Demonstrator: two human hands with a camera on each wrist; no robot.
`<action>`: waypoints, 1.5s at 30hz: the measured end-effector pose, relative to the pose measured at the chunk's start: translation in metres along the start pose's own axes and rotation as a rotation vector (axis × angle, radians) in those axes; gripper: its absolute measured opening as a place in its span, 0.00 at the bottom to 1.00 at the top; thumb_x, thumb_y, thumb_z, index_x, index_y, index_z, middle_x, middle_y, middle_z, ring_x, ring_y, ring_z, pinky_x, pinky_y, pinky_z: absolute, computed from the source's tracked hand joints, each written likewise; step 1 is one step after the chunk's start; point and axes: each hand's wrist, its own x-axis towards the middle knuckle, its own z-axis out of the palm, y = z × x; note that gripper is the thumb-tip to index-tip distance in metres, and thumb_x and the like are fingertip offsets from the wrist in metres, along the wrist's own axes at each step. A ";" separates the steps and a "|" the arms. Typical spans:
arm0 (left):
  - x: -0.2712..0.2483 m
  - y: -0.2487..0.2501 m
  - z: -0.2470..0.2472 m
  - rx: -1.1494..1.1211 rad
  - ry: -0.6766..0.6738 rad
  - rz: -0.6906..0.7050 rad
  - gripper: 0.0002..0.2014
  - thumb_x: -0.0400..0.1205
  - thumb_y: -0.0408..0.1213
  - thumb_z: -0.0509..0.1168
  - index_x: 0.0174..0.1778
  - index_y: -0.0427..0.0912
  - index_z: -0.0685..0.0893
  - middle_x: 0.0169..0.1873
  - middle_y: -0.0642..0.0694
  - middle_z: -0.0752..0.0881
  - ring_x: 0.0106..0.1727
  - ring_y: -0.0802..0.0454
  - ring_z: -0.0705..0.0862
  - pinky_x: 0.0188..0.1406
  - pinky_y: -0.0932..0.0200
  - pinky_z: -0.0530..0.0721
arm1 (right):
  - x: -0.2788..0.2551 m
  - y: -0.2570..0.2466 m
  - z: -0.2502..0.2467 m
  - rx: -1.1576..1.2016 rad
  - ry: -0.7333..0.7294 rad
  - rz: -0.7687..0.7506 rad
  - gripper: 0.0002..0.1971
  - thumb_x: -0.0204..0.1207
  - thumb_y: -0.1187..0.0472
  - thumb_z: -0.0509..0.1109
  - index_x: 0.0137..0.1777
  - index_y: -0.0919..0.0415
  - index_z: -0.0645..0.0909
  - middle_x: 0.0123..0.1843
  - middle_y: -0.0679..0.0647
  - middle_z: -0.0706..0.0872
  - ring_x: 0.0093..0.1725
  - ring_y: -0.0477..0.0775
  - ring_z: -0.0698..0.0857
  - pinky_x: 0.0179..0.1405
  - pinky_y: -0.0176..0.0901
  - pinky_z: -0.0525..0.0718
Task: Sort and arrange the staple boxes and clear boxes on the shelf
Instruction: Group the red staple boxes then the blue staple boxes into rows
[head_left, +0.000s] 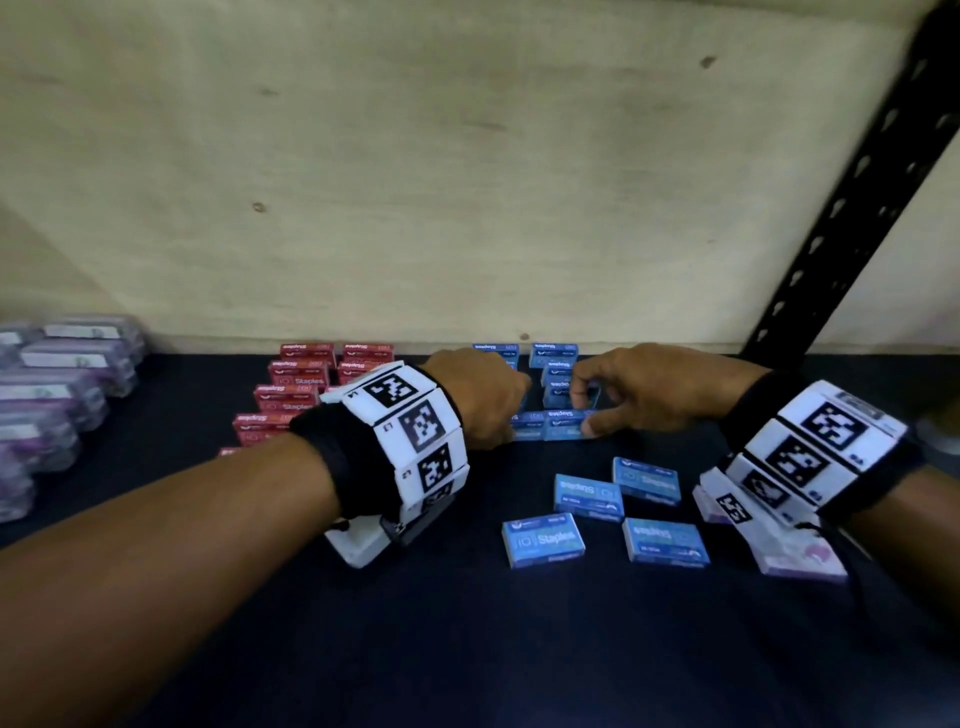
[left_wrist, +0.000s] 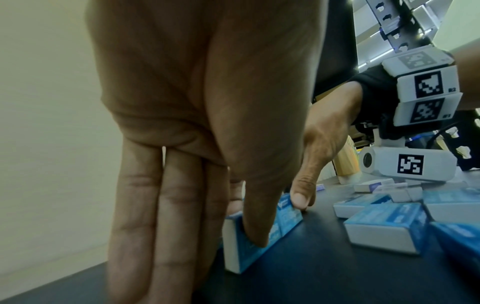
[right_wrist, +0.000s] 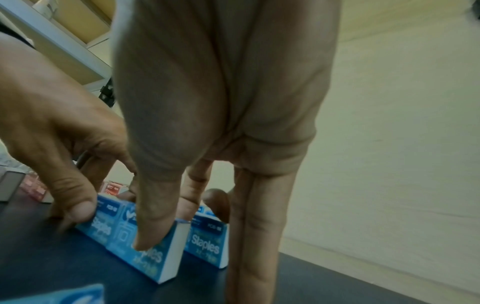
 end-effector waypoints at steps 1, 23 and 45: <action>0.000 -0.001 0.000 -0.007 -0.004 0.003 0.19 0.84 0.50 0.63 0.68 0.46 0.74 0.61 0.41 0.81 0.60 0.40 0.81 0.46 0.53 0.75 | 0.000 0.000 0.001 -0.003 -0.003 0.000 0.11 0.74 0.44 0.76 0.50 0.43 0.77 0.34 0.43 0.76 0.32 0.38 0.74 0.32 0.38 0.68; -0.006 -0.009 -0.005 -0.056 -0.068 -0.008 0.19 0.84 0.49 0.65 0.62 0.38 0.78 0.49 0.44 0.81 0.47 0.46 0.79 0.44 0.55 0.78 | -0.001 0.009 0.003 0.069 -0.042 0.185 0.26 0.68 0.42 0.80 0.57 0.46 0.69 0.45 0.46 0.81 0.44 0.47 0.81 0.47 0.47 0.78; -0.034 0.030 -0.028 -0.176 -0.007 0.191 0.12 0.82 0.52 0.66 0.54 0.48 0.84 0.46 0.53 0.85 0.47 0.53 0.82 0.48 0.56 0.81 | -0.060 0.002 -0.010 0.073 -0.261 0.228 0.20 0.67 0.41 0.81 0.55 0.50 0.88 0.48 0.39 0.89 0.51 0.42 0.85 0.64 0.43 0.81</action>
